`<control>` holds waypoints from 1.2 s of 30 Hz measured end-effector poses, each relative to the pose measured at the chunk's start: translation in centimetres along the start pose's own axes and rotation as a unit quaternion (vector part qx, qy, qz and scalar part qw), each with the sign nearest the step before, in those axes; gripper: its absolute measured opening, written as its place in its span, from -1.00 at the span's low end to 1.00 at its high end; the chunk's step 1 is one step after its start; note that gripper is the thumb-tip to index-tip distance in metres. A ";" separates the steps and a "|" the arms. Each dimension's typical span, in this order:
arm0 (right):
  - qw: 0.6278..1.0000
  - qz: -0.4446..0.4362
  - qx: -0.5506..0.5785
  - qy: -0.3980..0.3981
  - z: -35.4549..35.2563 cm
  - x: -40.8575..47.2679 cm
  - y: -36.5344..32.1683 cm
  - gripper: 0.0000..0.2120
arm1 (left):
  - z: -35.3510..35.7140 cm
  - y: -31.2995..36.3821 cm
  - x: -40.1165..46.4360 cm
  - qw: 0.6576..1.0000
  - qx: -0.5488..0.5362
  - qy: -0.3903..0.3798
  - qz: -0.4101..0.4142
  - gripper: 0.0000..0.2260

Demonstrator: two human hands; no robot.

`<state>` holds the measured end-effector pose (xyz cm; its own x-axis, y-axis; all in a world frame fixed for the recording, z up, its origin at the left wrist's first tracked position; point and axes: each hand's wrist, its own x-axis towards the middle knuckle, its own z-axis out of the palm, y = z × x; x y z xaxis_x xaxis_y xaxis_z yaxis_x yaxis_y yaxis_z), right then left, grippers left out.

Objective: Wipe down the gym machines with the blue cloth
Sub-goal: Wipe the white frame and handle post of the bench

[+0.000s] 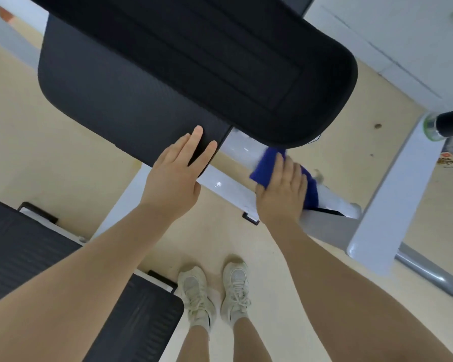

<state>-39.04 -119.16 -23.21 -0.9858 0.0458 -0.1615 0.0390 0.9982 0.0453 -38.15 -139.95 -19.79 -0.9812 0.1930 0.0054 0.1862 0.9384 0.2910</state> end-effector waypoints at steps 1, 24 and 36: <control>0.999 0.042 0.000 0.012 0.4 -0.4 0.2 -0.30 | 0.0 0.1 0.0 1.000 -0.001 0.001 -0.002 -0.34; 0.971 -0.140 -0.022 0.193 3.6 2.4 -5.6 -0.36 | 5.9 0.2 -2.7 0.985 0.091 0.146 -0.002 -0.41; 0.985 -0.024 0.167 -0.024 -2.1 8.3 -3.2 -0.52 | 4.3 -0.7 2.2 0.947 0.203 0.237 0.081 -0.48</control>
<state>-47.65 -122.05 -22.63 -0.9792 -0.0079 -0.2027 0.0520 0.9561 -0.2884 -40.25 -138.93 -24.14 -0.8329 0.2835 0.4753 0.2462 0.9590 -0.1407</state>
